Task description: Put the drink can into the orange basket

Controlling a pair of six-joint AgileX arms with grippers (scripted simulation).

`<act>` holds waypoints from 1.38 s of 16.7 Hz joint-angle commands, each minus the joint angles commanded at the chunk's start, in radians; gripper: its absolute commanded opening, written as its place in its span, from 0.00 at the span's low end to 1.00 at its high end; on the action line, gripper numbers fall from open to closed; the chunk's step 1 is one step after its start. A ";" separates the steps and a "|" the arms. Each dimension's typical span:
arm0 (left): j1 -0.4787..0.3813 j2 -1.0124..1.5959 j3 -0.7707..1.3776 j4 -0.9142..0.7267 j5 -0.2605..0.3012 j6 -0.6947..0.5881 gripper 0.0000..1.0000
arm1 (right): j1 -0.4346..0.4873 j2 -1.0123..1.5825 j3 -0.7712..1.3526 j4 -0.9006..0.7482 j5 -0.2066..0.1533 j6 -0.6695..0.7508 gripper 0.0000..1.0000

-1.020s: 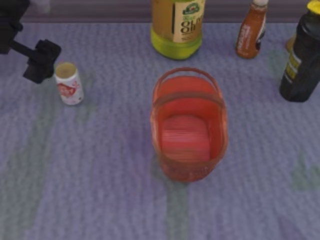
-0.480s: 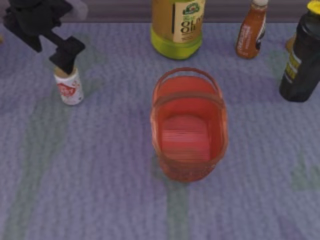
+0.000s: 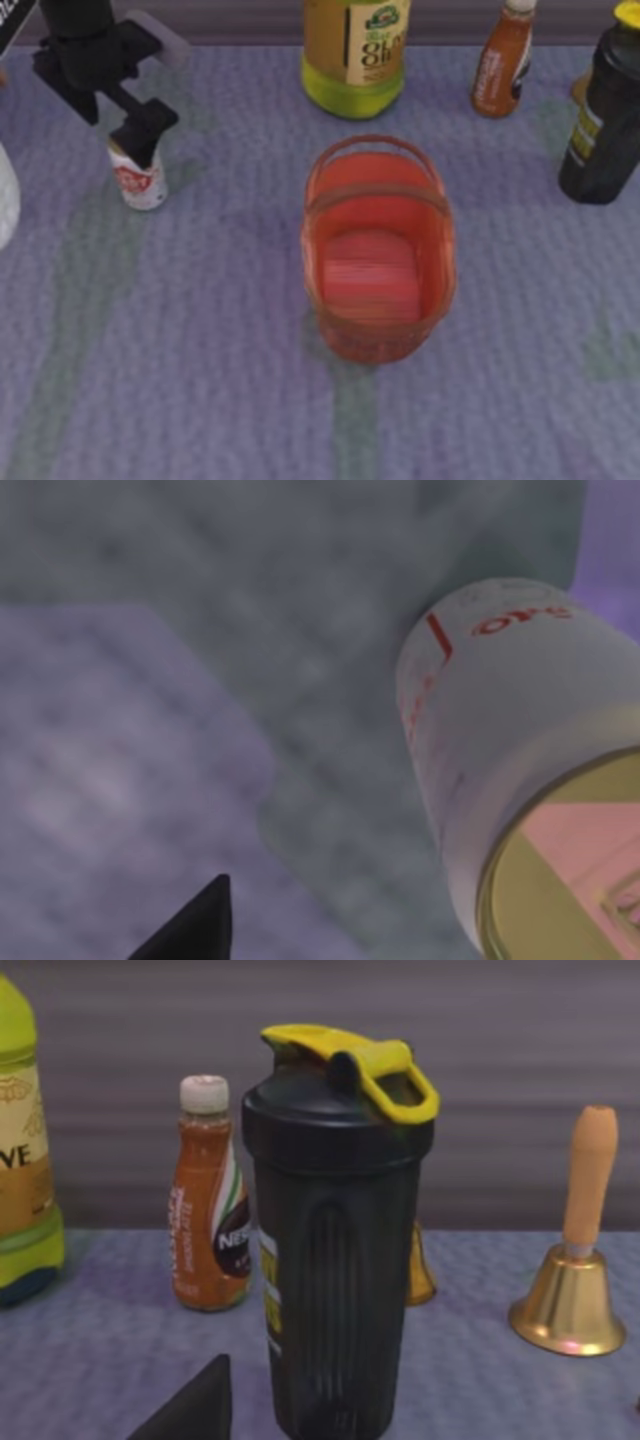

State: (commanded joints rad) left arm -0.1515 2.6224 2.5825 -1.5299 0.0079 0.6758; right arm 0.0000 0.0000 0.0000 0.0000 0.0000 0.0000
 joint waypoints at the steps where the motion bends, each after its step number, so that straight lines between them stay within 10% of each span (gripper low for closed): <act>1: 0.000 0.000 0.000 0.000 0.000 0.000 1.00 | 0.000 0.000 0.000 0.000 0.000 0.000 1.00; 17: 0.001 -0.036 -0.267 0.231 0.000 0.001 1.00 | 0.000 0.000 0.000 0.000 0.000 0.000 1.00; 23: 0.001 -0.036 -0.267 0.231 0.000 0.001 0.55 | 0.000 0.000 0.000 0.000 0.000 0.000 1.00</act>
State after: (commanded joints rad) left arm -0.1505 2.5866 2.3158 -1.2990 0.0074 0.6765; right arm 0.0000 0.0000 0.0000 0.0000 0.0000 0.0000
